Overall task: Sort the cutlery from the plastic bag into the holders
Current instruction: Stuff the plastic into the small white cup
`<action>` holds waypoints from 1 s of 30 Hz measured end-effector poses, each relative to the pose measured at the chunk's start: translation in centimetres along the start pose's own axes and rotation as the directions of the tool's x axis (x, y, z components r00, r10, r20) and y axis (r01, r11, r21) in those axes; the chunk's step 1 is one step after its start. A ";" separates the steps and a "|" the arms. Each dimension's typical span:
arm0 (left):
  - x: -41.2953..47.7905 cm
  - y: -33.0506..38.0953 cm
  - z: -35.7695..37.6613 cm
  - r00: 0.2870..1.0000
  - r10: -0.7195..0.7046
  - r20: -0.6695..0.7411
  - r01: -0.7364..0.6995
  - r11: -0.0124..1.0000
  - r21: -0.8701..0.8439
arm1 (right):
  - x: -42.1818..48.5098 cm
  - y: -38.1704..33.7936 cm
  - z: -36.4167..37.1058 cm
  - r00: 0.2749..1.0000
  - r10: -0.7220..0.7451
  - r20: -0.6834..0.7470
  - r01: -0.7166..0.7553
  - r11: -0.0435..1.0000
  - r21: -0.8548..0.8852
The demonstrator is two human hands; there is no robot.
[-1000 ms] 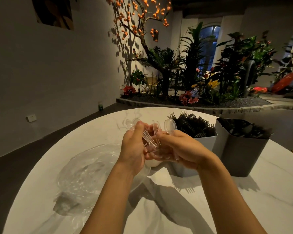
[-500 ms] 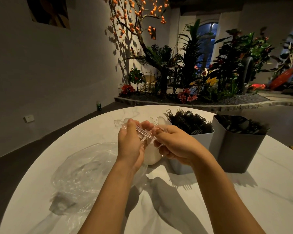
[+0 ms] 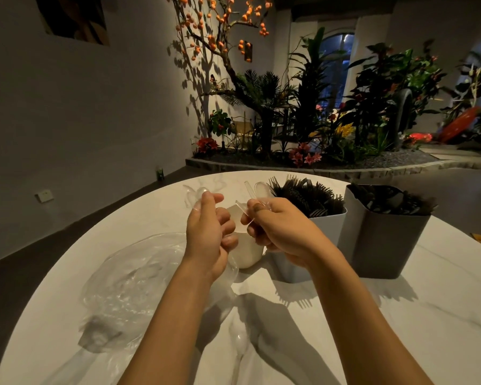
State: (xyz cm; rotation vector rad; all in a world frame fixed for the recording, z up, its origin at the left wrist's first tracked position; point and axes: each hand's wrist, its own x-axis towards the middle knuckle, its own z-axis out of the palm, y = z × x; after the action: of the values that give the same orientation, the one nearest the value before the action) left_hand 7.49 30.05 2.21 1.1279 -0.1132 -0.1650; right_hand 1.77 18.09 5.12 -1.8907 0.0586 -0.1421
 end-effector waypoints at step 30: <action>-1.5 0.5 -1.0 0.925 -0.136 0.354 -0.163 0.700 0.695 | -0.6 0.8 -2.7 0.966 0.169 0.195 -0.120 0.963 -0.241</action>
State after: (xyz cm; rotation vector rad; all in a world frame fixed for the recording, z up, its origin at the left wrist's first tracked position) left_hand 6.25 31.41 2.19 1.8794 -0.5820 -0.3477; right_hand 0.86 15.33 5.15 -2.1121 0.0688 0.1769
